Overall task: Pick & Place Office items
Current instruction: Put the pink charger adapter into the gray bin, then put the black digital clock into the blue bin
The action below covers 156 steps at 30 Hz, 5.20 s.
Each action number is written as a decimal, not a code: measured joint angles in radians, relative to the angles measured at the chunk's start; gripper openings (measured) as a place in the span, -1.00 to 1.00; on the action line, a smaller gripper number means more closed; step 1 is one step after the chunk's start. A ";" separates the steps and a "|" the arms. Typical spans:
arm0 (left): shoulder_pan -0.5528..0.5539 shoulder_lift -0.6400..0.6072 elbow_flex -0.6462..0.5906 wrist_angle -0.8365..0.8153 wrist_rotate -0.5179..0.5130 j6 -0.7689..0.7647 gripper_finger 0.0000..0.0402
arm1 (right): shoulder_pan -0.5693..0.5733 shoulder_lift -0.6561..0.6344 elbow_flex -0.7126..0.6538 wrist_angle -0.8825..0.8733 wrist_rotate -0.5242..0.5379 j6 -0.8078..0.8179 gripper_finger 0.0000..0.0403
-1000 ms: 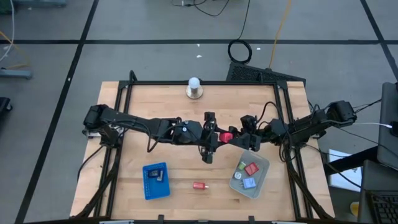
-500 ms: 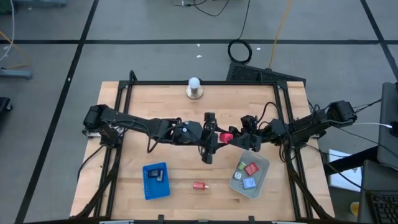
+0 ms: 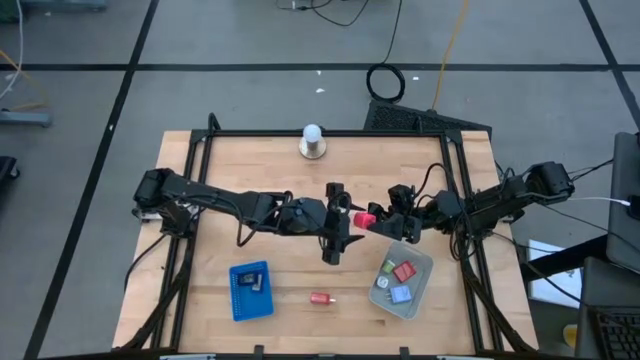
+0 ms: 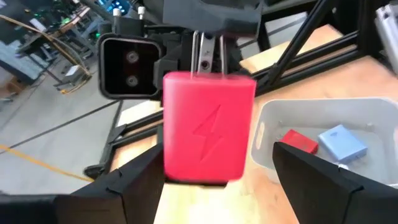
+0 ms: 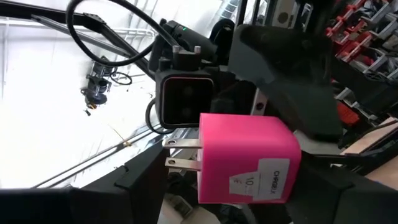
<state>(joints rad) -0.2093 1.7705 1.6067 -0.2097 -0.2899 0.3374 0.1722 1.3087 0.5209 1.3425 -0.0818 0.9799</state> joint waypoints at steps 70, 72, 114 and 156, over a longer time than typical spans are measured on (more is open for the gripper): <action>-0.197 -0.210 0.000 -0.569 -0.350 -0.628 0.46 | 0.111 -0.740 -0.021 -1.826 -0.130 -0.694 0.22; -0.190 -0.210 0.000 -0.562 -0.349 -0.628 0.46 | 0.129 -0.717 -0.021 -1.826 -0.123 -0.694 0.22; -0.159 -0.210 0.001 -0.535 -0.336 -0.579 0.46 | 0.237 -0.523 -0.021 -1.660 -0.077 -0.599 0.52; -0.220 -0.350 0.001 -0.812 -0.264 -0.471 0.46 | 0.113 -0.434 0.177 -1.322 0.018 -0.792 0.68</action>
<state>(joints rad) -0.4294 1.4204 1.6081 -1.0217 -0.5538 -0.1337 0.2854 0.8745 0.6974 0.0201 -0.0638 0.1880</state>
